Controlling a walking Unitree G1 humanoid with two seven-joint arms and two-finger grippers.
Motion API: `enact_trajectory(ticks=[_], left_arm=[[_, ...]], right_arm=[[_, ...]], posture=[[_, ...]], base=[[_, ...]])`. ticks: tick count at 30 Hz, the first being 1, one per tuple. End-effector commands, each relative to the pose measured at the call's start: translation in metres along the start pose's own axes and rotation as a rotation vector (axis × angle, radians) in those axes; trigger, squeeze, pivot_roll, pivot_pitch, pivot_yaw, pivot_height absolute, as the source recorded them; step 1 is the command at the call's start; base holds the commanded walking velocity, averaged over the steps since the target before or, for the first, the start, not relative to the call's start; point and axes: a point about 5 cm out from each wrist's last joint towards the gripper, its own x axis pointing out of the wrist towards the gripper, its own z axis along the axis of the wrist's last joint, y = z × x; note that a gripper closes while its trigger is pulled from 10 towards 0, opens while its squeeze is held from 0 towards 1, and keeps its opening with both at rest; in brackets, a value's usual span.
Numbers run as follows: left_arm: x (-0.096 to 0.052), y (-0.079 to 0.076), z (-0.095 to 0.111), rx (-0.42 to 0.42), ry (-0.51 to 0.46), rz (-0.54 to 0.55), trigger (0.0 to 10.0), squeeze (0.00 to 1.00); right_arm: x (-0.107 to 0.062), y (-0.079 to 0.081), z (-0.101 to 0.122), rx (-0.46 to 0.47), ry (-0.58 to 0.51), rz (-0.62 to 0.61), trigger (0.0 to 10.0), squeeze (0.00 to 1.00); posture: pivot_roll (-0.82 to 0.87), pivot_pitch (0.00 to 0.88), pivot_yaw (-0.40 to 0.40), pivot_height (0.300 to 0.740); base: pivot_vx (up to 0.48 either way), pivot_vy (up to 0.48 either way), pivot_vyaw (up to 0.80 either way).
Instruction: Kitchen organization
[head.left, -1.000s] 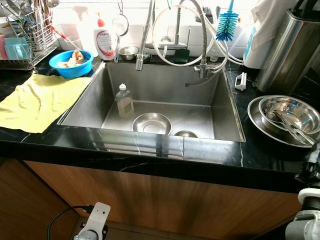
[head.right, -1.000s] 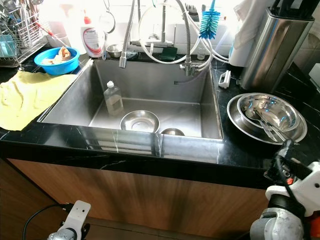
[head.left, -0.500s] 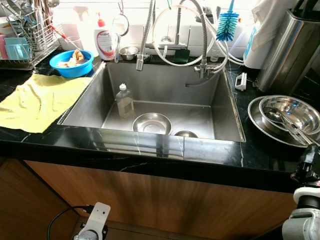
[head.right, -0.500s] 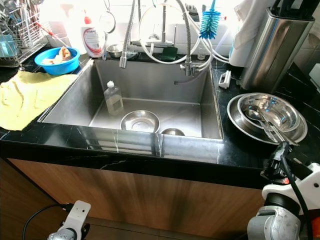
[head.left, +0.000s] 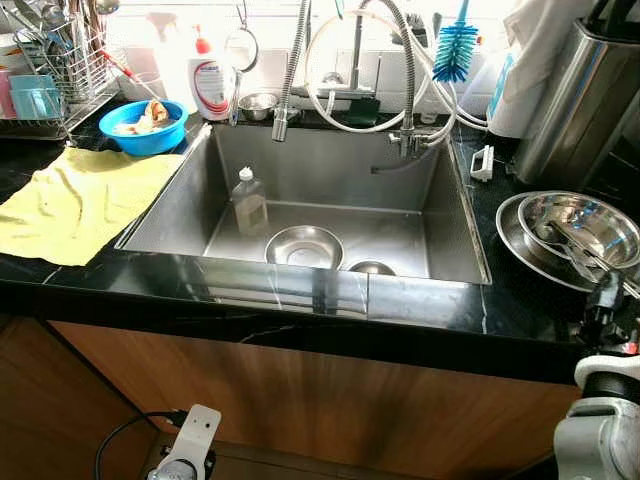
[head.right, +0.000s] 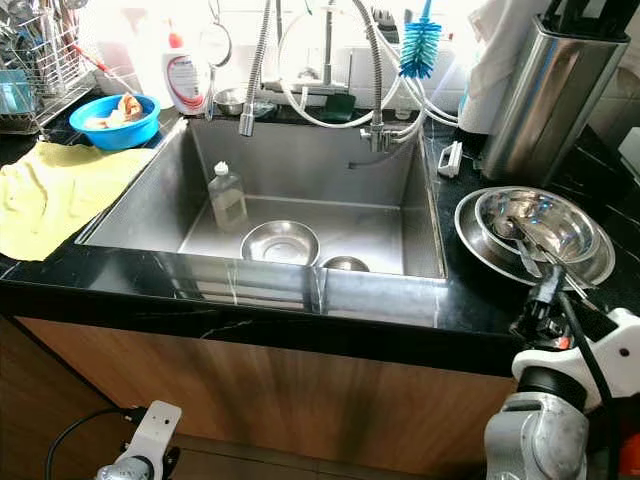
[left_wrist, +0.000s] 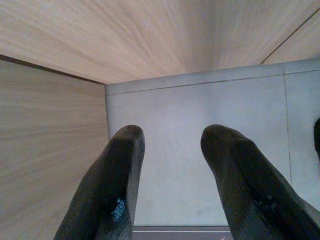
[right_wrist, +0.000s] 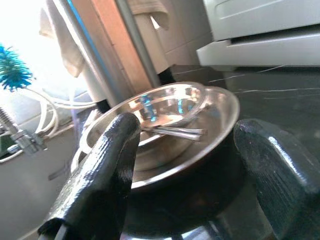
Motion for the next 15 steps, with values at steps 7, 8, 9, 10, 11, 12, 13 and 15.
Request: enact_trajectory(ticks=[7, 8, 9, 10, 11, 12, 13, 15], left_arm=[[-0.0004, 0.0007, -0.0032, 0.0, 0.014, 0.006, 10.0, 0.0], [-0.0004, 0.0007, -0.0032, 0.0, 0.014, 0.006, 10.0, 0.0], [-0.0004, 0.0007, -0.0031, 0.0, 0.014, 0.006, 10.0, 0.0], [-0.0004, 0.0007, -0.0031, 0.0, 0.013, 0.006, 10.0, 0.0], [-0.0004, 0.0007, -0.0031, 0.0, 0.013, 0.006, 10.0, 0.0], [-0.0004, 0.0007, -0.0031, -0.001, 0.013, 0.005, 10.0, 0.0], [-0.0004, 0.0007, -0.003, -0.001, 0.013, 0.005, 10.0, 0.0], [-0.0004, 0.0005, -0.003, -0.001, 0.013, 0.005, 10.0, 0.0]], right_arm=[[0.0002, 0.0052, -0.0011, 0.033, 0.007, 0.009, 0.0, 0.0], [0.0002, 0.0052, -0.0011, 0.033, 0.007, 0.009, 0.0, 0.0], [0.0003, 0.0052, -0.0011, 0.034, 0.007, 0.009, 0.0, 0.0], [0.0003, 0.0052, -0.0011, 0.035, 0.007, 0.009, 0.0, 0.0], [0.0003, 0.0052, -0.0011, 0.035, 0.007, 0.009, 0.0, 0.0], [0.0008, 0.0053, -0.0011, 0.036, 0.006, 0.009, 0.0, 0.0], [0.001, 0.0054, -0.0012, 0.037, 0.007, 0.008, 0.0, 0.0], [0.0012, 0.0055, -0.0015, 0.036, 0.008, 0.011, 0.0, 0.0]], posture=[[-0.18, 0.0, 0.0, 0.74], [-0.18, 0.0, 0.0, 0.74], [-0.18, 0.0, 0.0, 0.74], [-0.18, 0.0, 0.0, 0.74], [-0.18, 0.0, 0.0, 0.74], [-0.18, 0.0, 0.0, 0.74], [-0.18, 0.0, 0.0, 0.74], [-0.17, 0.0, -0.001, 0.74]], base=[[0.0, 0.0, 0.0], [0.0, 0.0, 0.0], [0.0, 0.0, 0.0], [0.0, 0.0, 0.0], [0.0, 0.0, 0.0], [0.0, 0.0, 0.0], [0.0, 0.0, 0.0], [0.0, 0.0, 0.0]])
